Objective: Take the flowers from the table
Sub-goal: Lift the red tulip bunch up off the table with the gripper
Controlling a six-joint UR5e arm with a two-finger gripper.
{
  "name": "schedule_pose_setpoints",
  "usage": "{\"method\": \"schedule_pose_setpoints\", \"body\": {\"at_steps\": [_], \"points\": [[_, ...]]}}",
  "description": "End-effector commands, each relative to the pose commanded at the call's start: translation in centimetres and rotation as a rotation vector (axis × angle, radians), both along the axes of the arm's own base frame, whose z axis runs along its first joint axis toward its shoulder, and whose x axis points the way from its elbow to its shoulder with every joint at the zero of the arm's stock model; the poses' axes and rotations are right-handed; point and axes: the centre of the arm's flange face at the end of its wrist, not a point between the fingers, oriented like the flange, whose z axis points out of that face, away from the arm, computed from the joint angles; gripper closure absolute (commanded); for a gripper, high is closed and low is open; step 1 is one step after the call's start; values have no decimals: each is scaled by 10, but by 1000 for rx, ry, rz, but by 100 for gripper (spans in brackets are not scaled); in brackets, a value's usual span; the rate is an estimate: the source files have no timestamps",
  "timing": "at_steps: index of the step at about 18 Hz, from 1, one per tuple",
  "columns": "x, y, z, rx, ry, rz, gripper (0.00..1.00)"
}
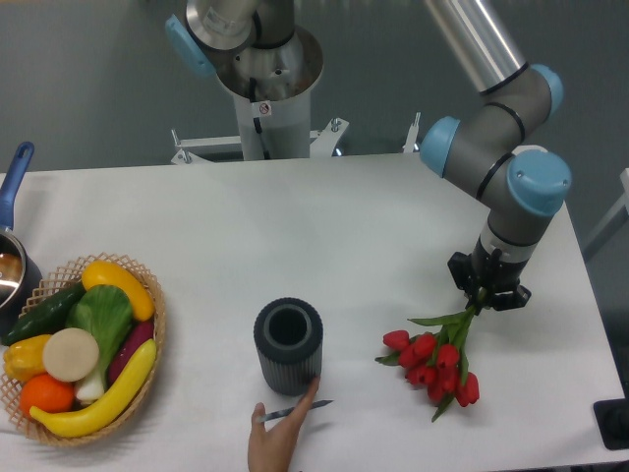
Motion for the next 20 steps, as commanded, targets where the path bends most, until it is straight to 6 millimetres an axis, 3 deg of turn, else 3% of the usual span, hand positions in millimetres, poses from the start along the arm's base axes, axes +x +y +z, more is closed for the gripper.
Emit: {"method": "schedule_pose_setpoints", "body": {"at_steps": [4, 7, 9, 15, 20], "points": [[-5, -20, 58, 233, -3, 64, 89], [-10, -32, 78, 335, -6, 75, 89], [-7, -28, 89, 410, -24, 72, 89], [6, -19, 149, 774, -158, 98, 89], [16, -20, 170, 937, -226, 65, 89]]}}
